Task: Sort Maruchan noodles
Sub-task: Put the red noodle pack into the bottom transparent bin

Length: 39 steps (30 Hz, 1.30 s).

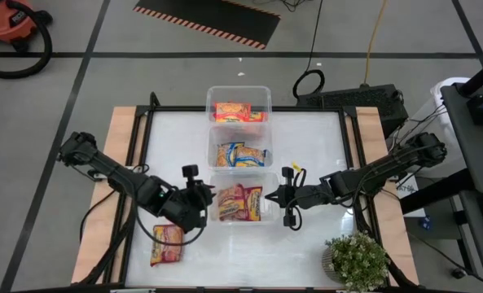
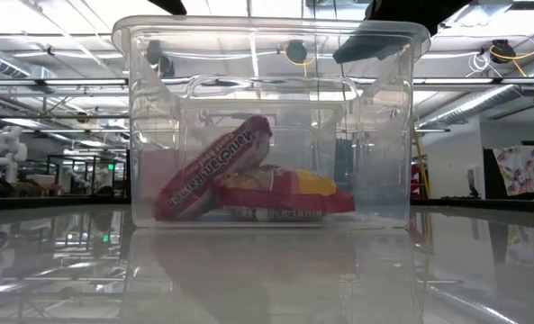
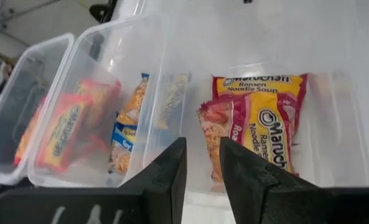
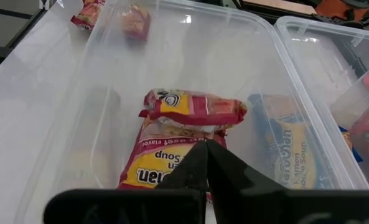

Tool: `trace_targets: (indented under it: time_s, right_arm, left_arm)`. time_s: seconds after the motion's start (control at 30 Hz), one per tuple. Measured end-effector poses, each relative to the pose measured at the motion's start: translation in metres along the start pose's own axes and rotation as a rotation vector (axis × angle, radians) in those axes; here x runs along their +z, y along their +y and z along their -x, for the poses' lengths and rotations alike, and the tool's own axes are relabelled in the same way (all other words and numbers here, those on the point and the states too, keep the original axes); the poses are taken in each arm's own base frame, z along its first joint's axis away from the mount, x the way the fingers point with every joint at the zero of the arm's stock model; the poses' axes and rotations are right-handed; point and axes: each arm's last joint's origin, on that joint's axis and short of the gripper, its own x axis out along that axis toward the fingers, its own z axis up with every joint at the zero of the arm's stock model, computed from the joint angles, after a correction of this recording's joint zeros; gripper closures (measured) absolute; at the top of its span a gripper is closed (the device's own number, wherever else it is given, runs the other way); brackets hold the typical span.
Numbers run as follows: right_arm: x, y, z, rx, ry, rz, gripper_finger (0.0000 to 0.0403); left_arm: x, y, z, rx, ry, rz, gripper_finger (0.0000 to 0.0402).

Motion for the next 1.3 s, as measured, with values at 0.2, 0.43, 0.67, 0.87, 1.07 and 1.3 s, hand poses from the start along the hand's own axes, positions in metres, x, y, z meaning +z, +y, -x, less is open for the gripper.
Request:
trace_targets:
  time_s: [0.2, 0.43, 0.67, 0.87, 1.07, 1.3]
  right_arm:
    - [-0.001, 0.000, 0.000, -0.001, 0.012, 0.001, 0.0401]
    - [-0.002, 0.004, 0.001, 0.011, 0.011, 0.005, 0.0401]
    - [-0.001, 0.005, 0.002, 0.015, 0.002, 0.004, 0.0401]
    - [-0.001, 0.005, 0.002, 0.015, 0.002, 0.004, 0.0401]
    - [-0.001, 0.005, 0.002, 0.016, 0.002, 0.004, 0.0401]
    - [-0.001, 0.005, 0.002, 0.016, 0.002, -0.013, 0.0401]
  left_arm:
    - [-0.005, -0.007, 0.006, -0.031, 0.017, 0.072, 0.0298]
    - [-0.029, -0.026, 0.031, -0.065, 0.111, 0.098, 0.0298]
    - [-0.049, -0.046, 0.058, -0.130, 0.173, 0.194, 0.0298]
    - [-0.064, -0.064, 0.081, -0.225, 0.199, 0.276, 0.0298]
    - [-0.077, -0.078, 0.099, -0.357, 0.374, 0.434, 0.0298]
    - [-0.086, -0.083, 0.109, -0.360, 0.552, 0.660, 0.0298]
